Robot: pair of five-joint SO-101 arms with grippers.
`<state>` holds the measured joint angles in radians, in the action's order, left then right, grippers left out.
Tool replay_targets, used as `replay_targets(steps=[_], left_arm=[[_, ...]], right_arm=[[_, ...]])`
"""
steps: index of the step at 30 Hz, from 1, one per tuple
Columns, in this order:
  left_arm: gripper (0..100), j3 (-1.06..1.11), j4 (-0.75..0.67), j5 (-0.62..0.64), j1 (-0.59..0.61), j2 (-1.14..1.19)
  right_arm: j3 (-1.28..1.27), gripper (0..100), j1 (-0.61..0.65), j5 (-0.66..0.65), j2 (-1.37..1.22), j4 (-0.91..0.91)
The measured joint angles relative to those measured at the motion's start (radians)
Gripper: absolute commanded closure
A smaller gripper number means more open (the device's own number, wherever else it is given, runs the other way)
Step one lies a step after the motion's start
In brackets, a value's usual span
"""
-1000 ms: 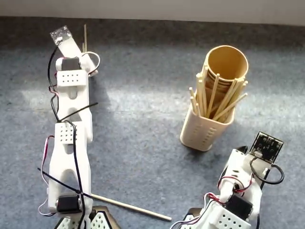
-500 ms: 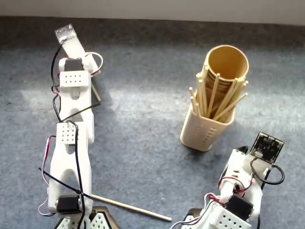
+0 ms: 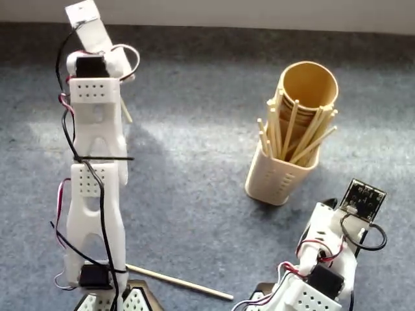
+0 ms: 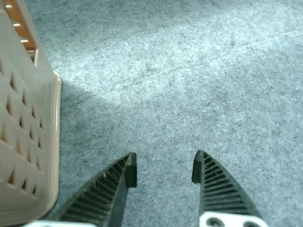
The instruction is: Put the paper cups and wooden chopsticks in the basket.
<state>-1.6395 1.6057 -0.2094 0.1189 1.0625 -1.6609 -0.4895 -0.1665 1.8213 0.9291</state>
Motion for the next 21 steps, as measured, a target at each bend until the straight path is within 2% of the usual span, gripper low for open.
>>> replay_targets(steps=[5, 11, 16, 21], left_arm=[[100, 0.000, 0.037, 0.000, -0.178, -0.267], [100, 0.000, 0.068, 0.000, -0.493, -0.532], [100, -0.002, 0.068, -0.005, -0.677, -0.597], [100, -0.002, 0.049, -0.084, -0.825, -0.597]], right_arm=[[0.000, 80.0, 0.000, 0.000, 0.000, 0.000], [0.000, 80.0, 0.000, 0.000, 0.000, 0.000], [0.000, 80.0, 0.000, 0.000, 0.000, 0.000], [0.000, 80.0, 0.000, 0.000, 0.000, 0.000]])
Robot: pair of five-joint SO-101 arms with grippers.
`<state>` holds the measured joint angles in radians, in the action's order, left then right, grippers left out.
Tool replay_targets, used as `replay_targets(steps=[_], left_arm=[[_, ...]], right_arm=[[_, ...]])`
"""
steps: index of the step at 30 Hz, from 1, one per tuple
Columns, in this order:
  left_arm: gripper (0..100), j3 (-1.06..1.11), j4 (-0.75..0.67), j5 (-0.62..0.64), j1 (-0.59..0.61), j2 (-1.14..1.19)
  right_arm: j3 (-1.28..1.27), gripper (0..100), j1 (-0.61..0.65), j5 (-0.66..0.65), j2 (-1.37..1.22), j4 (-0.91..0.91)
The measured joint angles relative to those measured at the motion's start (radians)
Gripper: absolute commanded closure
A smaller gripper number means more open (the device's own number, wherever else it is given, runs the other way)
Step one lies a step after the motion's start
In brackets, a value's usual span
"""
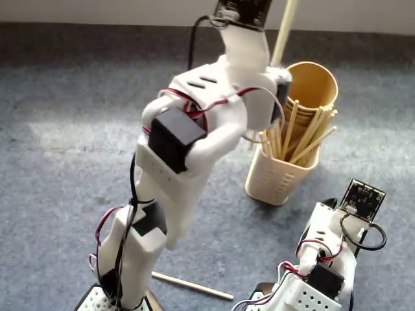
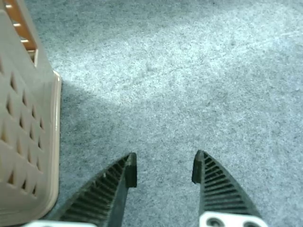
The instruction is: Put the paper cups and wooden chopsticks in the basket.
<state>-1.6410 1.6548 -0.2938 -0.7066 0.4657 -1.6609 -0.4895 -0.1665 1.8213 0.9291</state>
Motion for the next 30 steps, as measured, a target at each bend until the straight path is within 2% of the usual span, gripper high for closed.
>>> replay_targets(steps=[5, 8, 15, 20, 30], left_arm=[[100, 0.008, -0.137, -0.109, -0.147, 0.003], [100, 0.015, -0.186, -0.146, -0.193, 0.060], [100, 0.015, -0.336, -0.193, -0.121, 0.278], [100, 0.015, -0.394, -0.262, -0.081, 0.311], [100, 0.014, -0.368, -0.241, -0.072, 0.245]], right_arm=[[0.000, 80.0, 0.000, 0.000, 0.000, 0.000], [0.000, 80.0, 0.000, 0.000, 0.000, 0.000], [0.000, 80.0, 0.000, 0.000, 0.000, 0.000], [0.000, 80.0, 0.000, 0.000, 0.000, 0.000], [0.000, 80.0, 0.000, 0.000, 0.000, 0.000]])
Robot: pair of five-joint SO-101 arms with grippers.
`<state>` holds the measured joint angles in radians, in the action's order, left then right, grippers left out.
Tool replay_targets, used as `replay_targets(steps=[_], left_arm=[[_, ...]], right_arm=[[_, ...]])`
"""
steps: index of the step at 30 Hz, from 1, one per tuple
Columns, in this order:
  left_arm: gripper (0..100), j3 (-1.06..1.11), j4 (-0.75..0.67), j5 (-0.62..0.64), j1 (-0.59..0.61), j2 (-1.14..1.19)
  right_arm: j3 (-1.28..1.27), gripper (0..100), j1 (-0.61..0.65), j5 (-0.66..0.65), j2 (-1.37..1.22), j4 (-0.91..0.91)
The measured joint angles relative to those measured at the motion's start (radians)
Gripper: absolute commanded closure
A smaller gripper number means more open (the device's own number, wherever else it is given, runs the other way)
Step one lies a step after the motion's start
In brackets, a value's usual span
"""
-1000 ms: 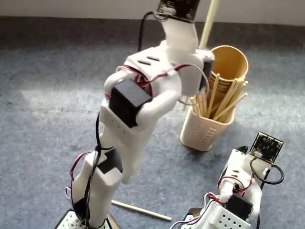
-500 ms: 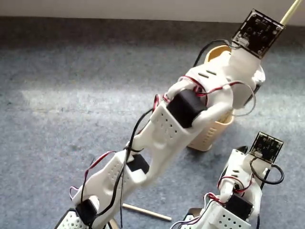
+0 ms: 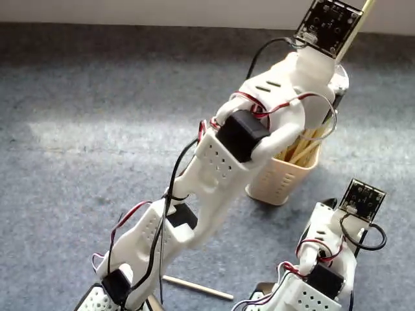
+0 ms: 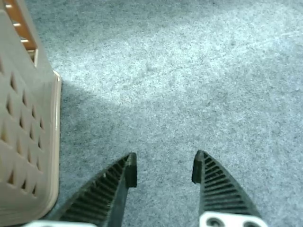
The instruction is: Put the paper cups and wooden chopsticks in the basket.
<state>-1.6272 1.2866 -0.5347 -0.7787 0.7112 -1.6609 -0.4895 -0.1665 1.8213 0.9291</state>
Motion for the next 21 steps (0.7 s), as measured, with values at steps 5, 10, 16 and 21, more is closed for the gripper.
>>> replay_targets(steps=[5, 10, 16, 21], left_arm=[[100, 0.000, 0.044, 0.018, 0.017, -0.074], [100, 0.000, 0.044, 0.006, 0.012, -0.204], [100, -0.008, 0.135, 0.017, 0.014, -0.433], [100, -0.014, 0.342, 0.072, 0.023, -0.655]], right_arm=[[0.000, 80.0, 0.000, 0.000, 0.000, 0.000], [0.000, 80.0, 0.000, -0.002, 0.000, 0.000], [0.000, 80.0, 0.000, -0.002, 0.000, 0.000], [0.000, 80.0, 0.000, -0.002, 0.000, 0.000]])
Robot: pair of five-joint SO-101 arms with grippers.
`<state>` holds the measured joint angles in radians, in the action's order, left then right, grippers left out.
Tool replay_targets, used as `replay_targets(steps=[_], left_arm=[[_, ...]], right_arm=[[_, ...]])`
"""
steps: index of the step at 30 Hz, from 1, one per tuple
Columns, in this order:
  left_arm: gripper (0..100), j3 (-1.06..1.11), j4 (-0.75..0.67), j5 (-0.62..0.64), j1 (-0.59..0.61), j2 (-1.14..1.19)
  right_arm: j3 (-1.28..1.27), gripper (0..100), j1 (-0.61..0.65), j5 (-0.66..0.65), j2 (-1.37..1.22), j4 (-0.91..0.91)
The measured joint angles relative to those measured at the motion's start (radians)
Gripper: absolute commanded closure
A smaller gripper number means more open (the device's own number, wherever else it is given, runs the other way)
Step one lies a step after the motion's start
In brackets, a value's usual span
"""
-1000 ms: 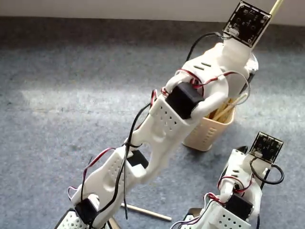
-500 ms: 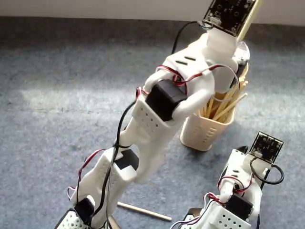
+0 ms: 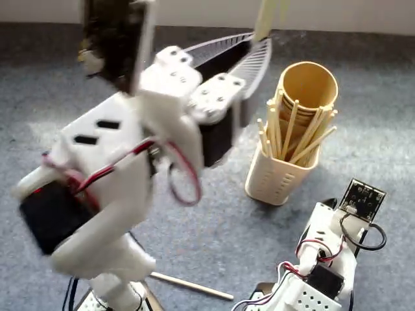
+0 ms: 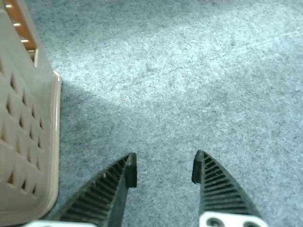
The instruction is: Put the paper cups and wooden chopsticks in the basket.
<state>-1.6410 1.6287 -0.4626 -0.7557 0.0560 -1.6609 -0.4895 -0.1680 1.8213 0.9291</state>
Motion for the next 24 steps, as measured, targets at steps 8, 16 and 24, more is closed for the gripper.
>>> replay_targets(steps=[8, 16, 24], left_arm=[[100, -0.025, 0.120, 0.094, 0.071, -0.132], [100, -0.014, 0.068, 0.002, 0.115, -0.089], [100, -0.017, -0.051, 0.089, 0.295, -0.060]], right_arm=[[0.000, 80.0, 0.000, 0.000, 0.000, 0.000], [0.000, 80.0, 0.000, -0.002, 0.000, 0.000], [0.000, 80.0, 0.000, -0.002, 0.000, 0.000]])
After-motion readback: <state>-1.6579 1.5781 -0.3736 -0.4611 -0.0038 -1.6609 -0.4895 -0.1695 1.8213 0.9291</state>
